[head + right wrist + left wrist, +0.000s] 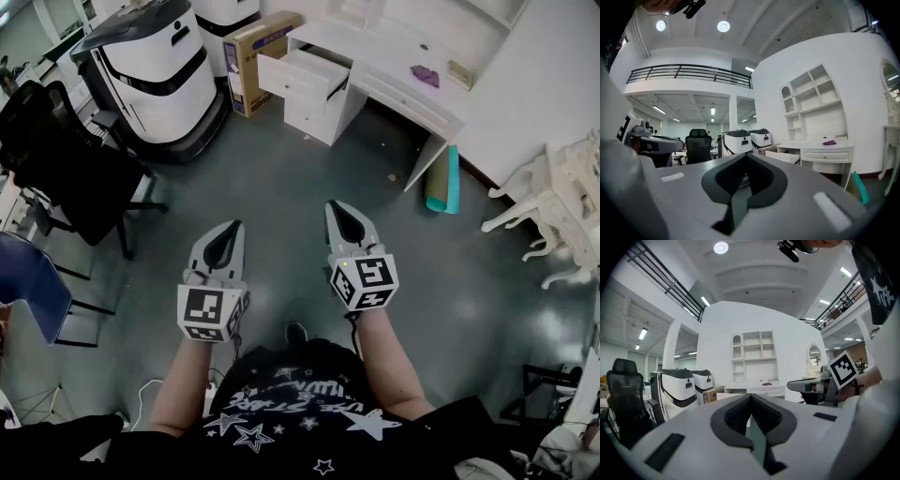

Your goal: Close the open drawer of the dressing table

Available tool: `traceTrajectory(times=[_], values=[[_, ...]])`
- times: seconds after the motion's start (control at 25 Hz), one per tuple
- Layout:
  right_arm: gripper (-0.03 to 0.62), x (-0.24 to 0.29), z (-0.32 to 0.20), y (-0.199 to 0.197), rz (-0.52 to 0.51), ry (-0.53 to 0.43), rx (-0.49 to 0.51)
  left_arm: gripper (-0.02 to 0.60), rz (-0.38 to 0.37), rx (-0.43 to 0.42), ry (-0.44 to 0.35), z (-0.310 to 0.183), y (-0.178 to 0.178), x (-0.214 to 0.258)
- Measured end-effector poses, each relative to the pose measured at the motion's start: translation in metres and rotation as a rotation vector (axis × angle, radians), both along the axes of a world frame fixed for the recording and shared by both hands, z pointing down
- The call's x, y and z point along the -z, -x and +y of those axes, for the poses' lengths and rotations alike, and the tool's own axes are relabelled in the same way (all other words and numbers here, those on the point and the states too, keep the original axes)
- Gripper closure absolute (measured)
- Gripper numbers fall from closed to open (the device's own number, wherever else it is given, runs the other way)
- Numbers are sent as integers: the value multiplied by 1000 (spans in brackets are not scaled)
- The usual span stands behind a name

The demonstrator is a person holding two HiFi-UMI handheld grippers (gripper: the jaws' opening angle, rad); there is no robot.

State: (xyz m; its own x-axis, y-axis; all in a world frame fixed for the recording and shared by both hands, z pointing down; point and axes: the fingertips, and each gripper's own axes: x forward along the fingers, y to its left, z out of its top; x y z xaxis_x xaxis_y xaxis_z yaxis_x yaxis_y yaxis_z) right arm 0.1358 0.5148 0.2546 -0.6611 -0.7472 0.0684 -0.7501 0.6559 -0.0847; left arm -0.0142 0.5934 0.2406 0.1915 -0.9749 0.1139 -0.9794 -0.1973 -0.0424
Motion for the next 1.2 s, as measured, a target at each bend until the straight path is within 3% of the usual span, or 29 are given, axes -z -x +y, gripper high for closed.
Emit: traceTrajectory(times=[0.36, 0.6, 0.88, 1.2], values=[[592, 3, -27, -12, -26, -8, 4, 572, 12, -5, 20, -25, -15, -7], [592, 21, -32, -19, -51, -118, 56, 572, 43, 0, 21, -37, -24, -11], [592, -7, -53, -38, -62, -31, -10, 572, 48, -9, 51, -48, -35, -21], [592, -31, -100, -43, -46, 25, -85, 572, 80, -8, 62, -90, -13, -38]])
